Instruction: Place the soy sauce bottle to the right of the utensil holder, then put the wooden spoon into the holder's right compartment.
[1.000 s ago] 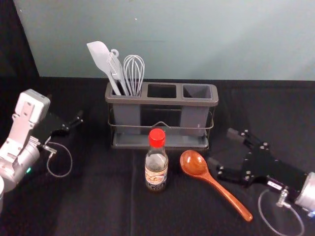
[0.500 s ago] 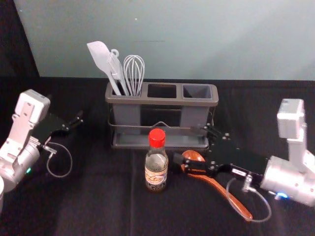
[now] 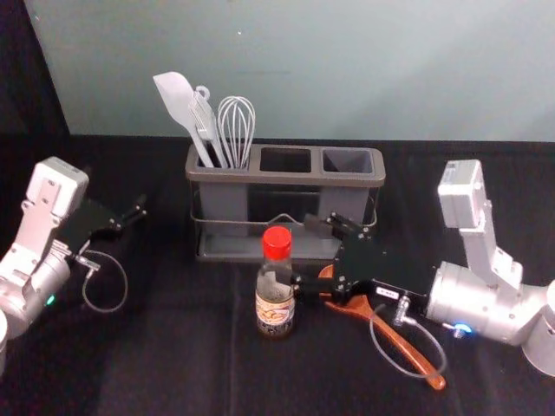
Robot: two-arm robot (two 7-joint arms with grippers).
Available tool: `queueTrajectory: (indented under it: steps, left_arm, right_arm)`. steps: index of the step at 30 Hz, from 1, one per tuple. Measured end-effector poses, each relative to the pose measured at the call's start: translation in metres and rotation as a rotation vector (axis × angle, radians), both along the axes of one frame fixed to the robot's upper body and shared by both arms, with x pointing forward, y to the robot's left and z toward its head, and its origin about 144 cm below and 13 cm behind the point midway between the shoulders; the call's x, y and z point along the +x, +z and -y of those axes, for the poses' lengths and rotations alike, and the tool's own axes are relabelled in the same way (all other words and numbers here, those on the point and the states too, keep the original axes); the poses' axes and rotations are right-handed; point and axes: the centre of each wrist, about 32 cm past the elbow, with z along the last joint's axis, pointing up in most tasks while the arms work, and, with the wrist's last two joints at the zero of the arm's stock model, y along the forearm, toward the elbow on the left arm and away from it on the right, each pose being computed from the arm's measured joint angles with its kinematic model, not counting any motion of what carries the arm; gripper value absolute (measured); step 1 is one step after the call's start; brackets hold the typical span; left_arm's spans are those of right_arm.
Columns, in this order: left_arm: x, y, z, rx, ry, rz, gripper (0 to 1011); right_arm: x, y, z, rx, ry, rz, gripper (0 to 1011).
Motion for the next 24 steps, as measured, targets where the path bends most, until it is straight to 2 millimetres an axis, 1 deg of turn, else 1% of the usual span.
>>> queueTrajectory:
  steps: [9,16,24]
  left_arm:
    - [0.000,0.000,0.000,0.000,0.000,0.000,1005]
    - [0.000,0.000,0.000,0.000,0.000,0.000,1005]
    - [0.000,0.000,0.000,0.000,0.000,0.000,1005]
  right_arm:
    - [0.009,0.000,-0.012,0.009,0.009,-0.022,1003]
    - [0.011,0.000,-0.021,0.022,0.017,-0.036,1003]
    - [0.011,0.000,-0.020,0.022,0.015,-0.037,1003]
